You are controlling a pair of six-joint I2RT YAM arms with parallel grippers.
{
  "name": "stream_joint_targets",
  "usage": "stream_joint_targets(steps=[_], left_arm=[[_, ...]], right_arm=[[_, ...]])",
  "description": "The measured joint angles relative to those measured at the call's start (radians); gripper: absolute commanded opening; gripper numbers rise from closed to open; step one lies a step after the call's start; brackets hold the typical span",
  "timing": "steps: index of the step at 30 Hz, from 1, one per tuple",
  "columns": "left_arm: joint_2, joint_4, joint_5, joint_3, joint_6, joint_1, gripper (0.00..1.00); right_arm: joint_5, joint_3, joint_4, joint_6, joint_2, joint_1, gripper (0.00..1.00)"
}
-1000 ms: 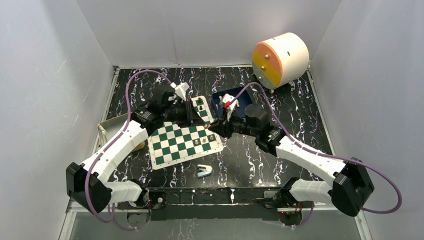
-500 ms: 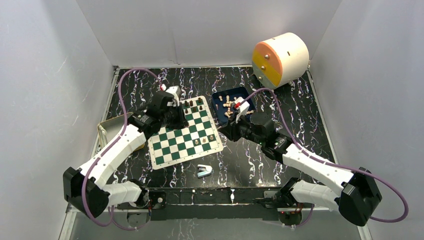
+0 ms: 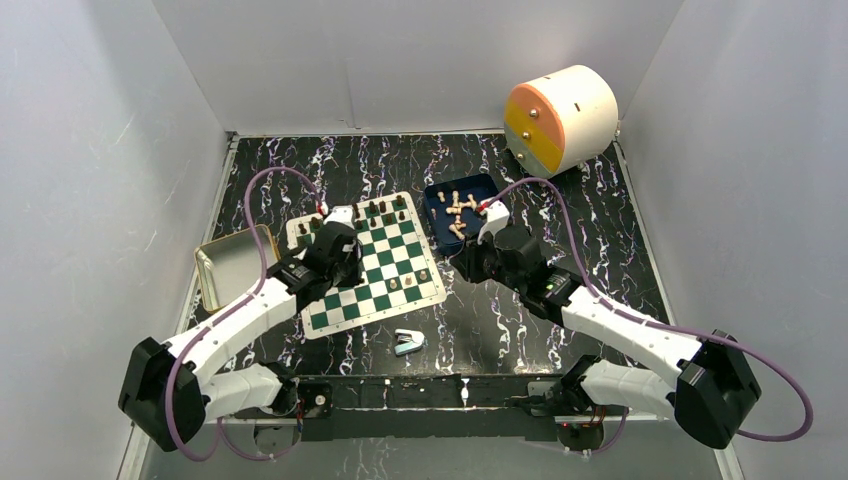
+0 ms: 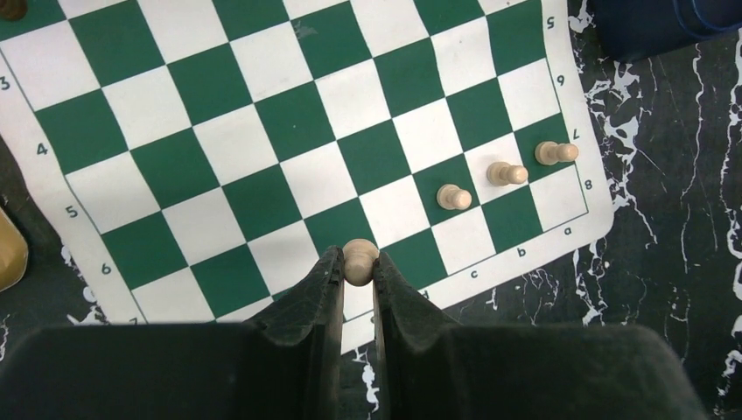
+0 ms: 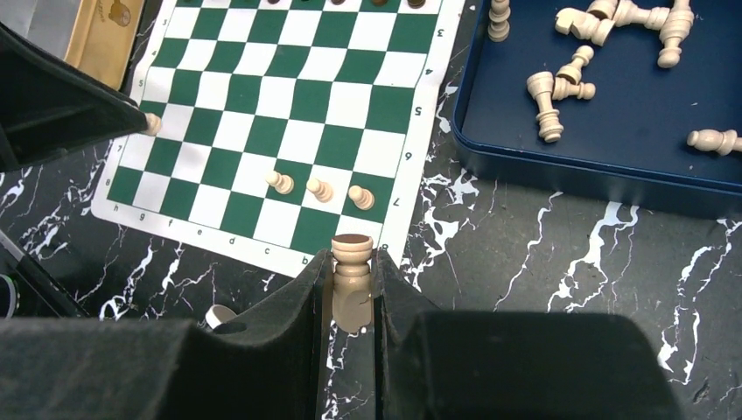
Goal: Set up the chess pieces on the board
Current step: Place the chess piece on the chessboard.
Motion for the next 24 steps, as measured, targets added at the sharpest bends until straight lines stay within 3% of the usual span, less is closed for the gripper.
stream_joint_targets(steps=[11, 24], left_arm=[[0.035, 0.138, -0.108, -0.118, -0.012, -0.112, 0.04], [0.11, 0.285, -0.117, -0.151, -0.035, -0.143, 0.04]], right_arm=[[0.034, 0.0, -0.005, 0.033, 0.01, 0.0, 0.21], [0.058, 0.0, -0.037, 0.031, 0.009, 0.0, 0.22]])
